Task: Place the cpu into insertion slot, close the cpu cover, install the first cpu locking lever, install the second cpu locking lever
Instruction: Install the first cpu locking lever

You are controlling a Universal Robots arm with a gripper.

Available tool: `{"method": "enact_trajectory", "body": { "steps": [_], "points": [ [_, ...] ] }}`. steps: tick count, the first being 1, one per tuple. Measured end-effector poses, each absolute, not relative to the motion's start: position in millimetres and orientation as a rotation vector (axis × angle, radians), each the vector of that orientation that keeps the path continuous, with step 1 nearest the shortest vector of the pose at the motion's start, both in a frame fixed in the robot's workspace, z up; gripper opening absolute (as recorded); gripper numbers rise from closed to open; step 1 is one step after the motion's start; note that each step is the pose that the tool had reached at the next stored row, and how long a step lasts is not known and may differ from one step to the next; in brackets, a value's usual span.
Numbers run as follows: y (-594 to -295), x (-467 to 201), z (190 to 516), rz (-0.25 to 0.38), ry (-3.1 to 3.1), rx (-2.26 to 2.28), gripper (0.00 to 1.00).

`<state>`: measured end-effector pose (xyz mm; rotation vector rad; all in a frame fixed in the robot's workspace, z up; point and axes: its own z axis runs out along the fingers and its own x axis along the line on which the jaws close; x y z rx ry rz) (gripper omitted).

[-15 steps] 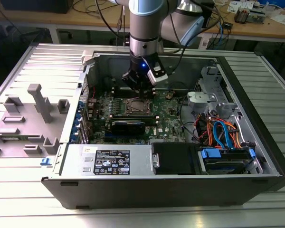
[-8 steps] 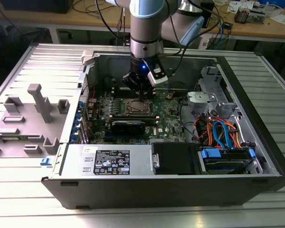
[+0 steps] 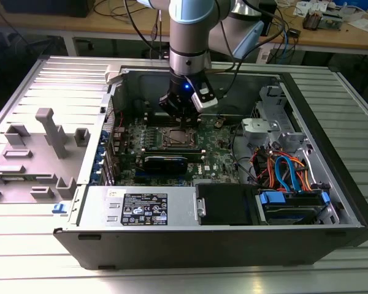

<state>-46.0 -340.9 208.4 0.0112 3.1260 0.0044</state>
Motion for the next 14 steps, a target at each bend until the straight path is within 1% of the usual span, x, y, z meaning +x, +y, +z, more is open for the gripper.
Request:
{"method": "enact_trajectory", "body": {
  "steps": [14],
  "points": [
    [-340.8,-43.9,208.4,0.005,3.129,0.011,0.11]
  ]
}}
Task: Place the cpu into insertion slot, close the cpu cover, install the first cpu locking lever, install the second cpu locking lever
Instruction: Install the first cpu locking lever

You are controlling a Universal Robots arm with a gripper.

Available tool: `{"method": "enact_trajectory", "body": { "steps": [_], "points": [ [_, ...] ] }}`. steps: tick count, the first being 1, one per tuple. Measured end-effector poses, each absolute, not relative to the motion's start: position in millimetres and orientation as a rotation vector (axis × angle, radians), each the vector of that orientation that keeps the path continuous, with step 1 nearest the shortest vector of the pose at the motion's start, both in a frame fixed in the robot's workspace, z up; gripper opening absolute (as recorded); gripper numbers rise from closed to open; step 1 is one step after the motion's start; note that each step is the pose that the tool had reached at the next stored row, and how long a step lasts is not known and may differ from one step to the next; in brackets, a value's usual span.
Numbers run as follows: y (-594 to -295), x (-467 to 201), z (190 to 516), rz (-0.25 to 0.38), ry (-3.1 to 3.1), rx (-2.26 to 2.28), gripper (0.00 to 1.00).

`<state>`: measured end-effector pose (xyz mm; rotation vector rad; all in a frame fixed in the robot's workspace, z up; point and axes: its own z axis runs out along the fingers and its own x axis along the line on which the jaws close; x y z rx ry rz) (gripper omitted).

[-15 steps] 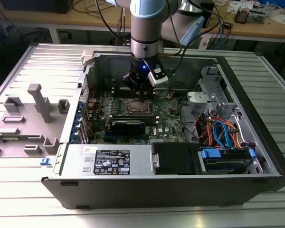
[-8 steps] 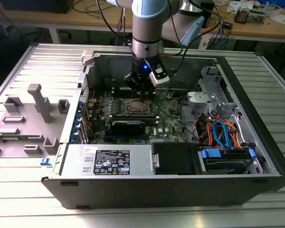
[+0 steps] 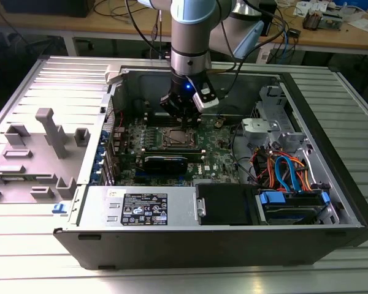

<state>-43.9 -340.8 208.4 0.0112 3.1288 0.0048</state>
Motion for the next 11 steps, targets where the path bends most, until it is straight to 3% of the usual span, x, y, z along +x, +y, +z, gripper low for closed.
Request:
{"method": "enact_trajectory", "body": {
  "steps": [11],
  "points": [
    [-340.9,-42.9,208.0,0.003,3.134,0.012,0.11]
  ]
}}
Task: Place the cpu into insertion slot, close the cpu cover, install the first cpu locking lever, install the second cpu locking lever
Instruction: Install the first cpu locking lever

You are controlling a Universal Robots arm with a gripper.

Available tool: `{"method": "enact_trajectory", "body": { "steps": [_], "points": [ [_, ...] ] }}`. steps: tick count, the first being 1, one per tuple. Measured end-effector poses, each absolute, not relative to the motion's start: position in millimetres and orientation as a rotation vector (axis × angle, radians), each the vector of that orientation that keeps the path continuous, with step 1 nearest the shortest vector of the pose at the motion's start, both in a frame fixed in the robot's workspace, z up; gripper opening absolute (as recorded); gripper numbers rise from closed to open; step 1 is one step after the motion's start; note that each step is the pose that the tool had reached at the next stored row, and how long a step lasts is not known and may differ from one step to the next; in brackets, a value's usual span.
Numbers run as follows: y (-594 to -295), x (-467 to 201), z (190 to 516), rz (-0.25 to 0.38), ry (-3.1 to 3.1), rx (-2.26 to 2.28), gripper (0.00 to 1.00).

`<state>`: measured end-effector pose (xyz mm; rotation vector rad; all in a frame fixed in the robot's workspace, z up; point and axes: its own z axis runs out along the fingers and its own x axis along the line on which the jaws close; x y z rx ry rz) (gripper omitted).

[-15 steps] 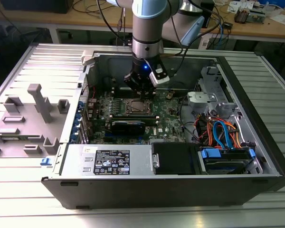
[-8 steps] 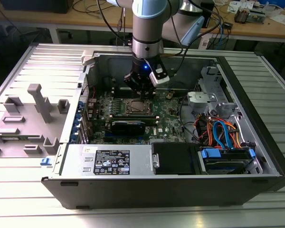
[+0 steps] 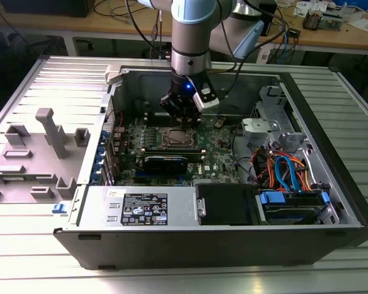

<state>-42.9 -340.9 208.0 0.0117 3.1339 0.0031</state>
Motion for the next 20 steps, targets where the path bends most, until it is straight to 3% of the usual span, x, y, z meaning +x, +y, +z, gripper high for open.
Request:
{"method": "enact_trajectory", "body": {
  "steps": [20],
  "points": [
    [-341.0,-42.5,202.5,-0.041,3.139,0.012,0.11]
  ]
}}
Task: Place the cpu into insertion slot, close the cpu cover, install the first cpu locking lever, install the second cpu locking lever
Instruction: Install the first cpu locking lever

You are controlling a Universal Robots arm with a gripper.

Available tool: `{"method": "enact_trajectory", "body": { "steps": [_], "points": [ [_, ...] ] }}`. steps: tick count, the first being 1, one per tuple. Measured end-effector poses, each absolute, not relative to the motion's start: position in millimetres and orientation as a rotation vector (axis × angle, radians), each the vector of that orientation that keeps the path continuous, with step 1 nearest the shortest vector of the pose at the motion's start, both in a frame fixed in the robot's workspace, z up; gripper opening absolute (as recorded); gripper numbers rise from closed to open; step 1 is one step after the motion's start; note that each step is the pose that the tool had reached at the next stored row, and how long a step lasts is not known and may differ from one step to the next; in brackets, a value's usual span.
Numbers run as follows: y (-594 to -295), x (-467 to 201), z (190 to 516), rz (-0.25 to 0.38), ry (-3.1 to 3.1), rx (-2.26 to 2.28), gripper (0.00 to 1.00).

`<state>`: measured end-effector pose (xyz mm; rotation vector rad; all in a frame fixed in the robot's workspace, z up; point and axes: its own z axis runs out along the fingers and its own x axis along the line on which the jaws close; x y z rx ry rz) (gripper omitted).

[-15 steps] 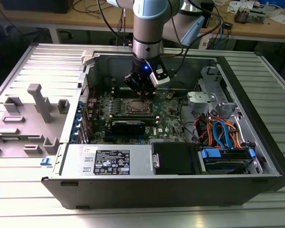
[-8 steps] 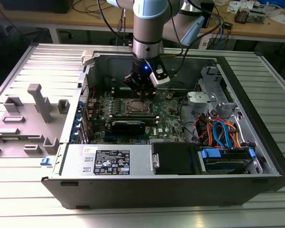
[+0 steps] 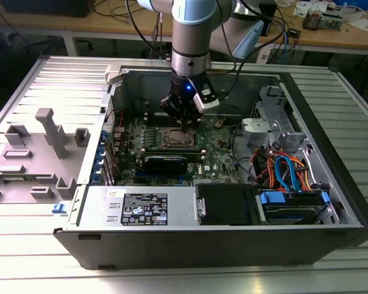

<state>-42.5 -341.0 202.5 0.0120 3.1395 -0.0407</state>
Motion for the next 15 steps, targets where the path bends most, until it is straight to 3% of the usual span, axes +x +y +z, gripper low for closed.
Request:
{"method": "enact_trajectory", "body": {
  "steps": [15],
  "points": [
    [-337.3,-42.7,202.8,-0.042,3.143,0.011,0.11]
  ]
}}
